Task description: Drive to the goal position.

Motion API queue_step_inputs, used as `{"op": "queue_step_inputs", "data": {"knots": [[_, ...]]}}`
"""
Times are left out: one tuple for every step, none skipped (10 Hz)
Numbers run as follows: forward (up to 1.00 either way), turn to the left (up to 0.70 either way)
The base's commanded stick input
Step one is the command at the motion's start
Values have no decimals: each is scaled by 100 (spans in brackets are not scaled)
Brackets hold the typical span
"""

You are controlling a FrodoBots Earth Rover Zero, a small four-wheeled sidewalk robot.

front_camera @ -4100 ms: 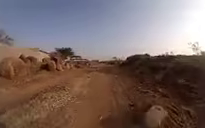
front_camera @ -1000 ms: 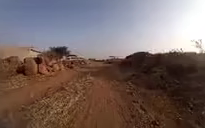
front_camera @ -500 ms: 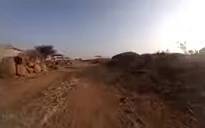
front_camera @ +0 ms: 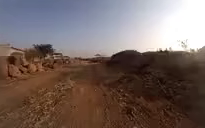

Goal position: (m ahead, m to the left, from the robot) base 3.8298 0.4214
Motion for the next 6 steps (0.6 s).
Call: {"op": "queue_step_inputs", "data": {"knots": [[70,17],[70,25],[70,33],[70,26],[70,13],[70,1]]}}
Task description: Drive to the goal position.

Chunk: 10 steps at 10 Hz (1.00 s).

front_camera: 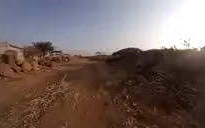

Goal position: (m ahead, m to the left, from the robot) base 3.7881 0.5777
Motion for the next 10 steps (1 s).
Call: {"op": "queue_step_inputs", "data": {"knots": [[70,0],[70,0],[70,0],[70,0],[70,0],[70,0],[70,0],[70,0],[70,0],[70,0]]}}
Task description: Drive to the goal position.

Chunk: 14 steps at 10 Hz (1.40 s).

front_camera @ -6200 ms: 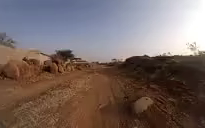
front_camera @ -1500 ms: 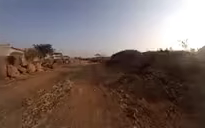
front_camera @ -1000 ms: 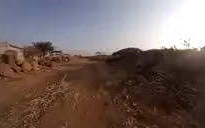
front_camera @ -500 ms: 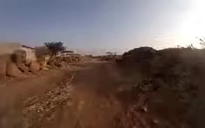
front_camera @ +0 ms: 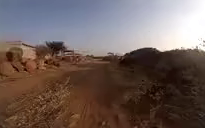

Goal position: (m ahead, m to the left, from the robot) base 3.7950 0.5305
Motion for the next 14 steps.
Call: {"op": "queue_step_inputs", "data": {"knots": [[70,0],[70,0],[70,0],[70,0],[70,0],[70,0],[70,0],[70,0],[70,0],[70,0],[70,0],[70,0],[70,0],[70,0]]}}
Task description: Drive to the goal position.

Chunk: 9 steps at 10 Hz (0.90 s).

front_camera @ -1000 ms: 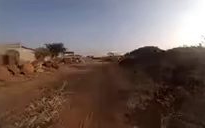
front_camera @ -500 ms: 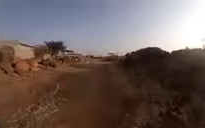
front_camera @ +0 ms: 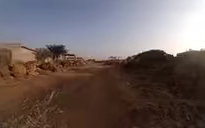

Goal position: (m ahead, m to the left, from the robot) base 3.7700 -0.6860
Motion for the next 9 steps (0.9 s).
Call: {"op": "queue_step_inputs", "data": {"knots": [[70,0],[70,0],[70,0],[70,0],[70,0],[70,0],[70,0],[70,0],[70,0]]}}
